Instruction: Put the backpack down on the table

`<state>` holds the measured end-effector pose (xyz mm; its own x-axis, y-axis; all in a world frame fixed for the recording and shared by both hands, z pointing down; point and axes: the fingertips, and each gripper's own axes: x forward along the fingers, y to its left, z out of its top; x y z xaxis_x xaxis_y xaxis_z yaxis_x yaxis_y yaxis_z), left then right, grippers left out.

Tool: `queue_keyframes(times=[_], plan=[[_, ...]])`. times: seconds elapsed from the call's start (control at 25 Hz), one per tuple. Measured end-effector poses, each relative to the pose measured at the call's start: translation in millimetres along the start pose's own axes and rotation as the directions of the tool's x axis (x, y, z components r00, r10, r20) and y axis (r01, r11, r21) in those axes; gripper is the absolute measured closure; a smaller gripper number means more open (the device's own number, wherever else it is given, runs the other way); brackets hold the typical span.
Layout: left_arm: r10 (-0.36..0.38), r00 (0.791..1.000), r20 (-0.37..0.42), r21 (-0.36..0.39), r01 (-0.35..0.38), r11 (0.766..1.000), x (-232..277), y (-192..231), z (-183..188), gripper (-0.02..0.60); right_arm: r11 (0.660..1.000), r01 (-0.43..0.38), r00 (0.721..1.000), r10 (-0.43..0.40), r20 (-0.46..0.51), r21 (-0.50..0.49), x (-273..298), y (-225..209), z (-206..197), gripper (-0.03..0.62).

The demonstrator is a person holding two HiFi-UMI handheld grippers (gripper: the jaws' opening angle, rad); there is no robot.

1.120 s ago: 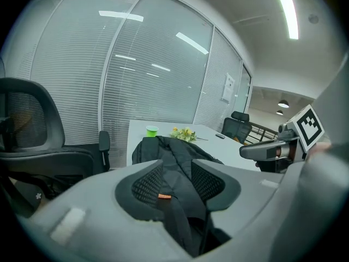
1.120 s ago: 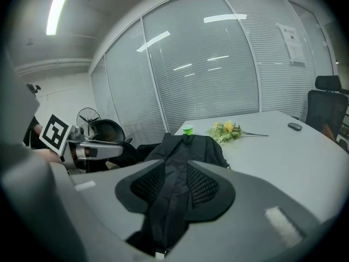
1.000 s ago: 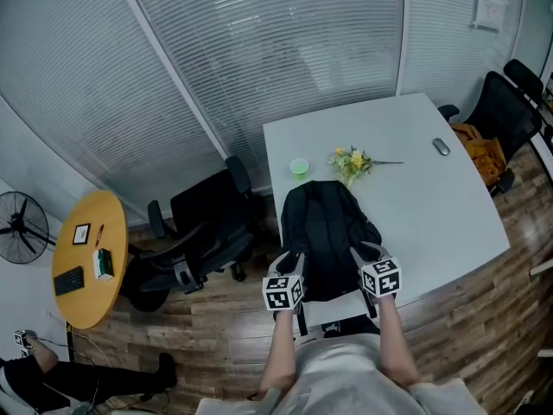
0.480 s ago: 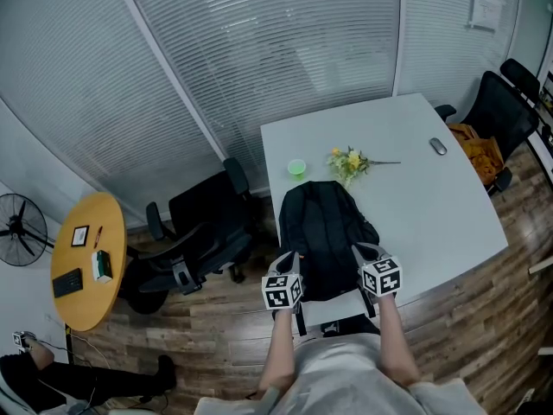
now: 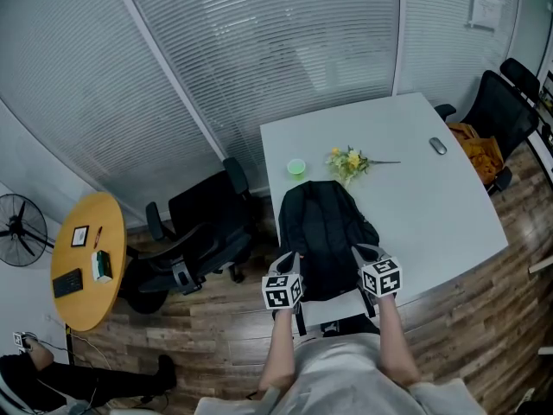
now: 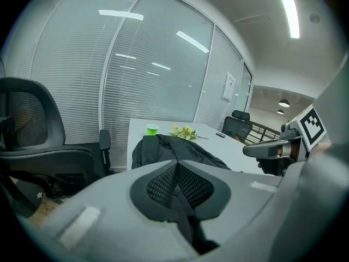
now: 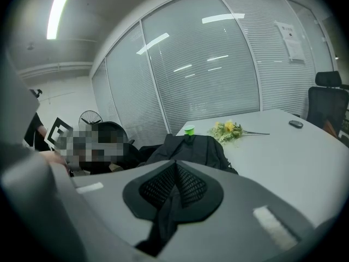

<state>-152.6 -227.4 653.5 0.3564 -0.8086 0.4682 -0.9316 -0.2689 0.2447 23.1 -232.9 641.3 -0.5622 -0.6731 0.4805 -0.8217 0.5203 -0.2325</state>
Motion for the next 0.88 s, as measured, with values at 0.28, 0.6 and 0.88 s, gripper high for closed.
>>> queue_keyframes(times=[0.28, 0.6, 0.88], plan=[[-0.002, 1.0, -0.001, -0.001, 0.002, 1.0, 3.7, -0.2, 2.5, 0.581, 1.0, -0.001, 1.0, 0.001, 0.0, 0.006, -0.1, -2.1, 0.1, 0.595], [-0.006, 1.0, -0.004, -0.002, 0.006, 1.0, 7.8, -0.4, 5.6, 0.581, 1.0, 0.001, 1.0, -0.001, -0.003, 0.002, -0.4, -4.4, 2.2, 0.595], [-0.007, 1.0, -0.009, -0.002, 0.007, 1.0, 6.5, 0.7, 4.3, 0.581, 1.0, 0.0, 1.0, 0.0, -0.003, 0.006, 0.5, -2.0, 1.1, 0.595]])
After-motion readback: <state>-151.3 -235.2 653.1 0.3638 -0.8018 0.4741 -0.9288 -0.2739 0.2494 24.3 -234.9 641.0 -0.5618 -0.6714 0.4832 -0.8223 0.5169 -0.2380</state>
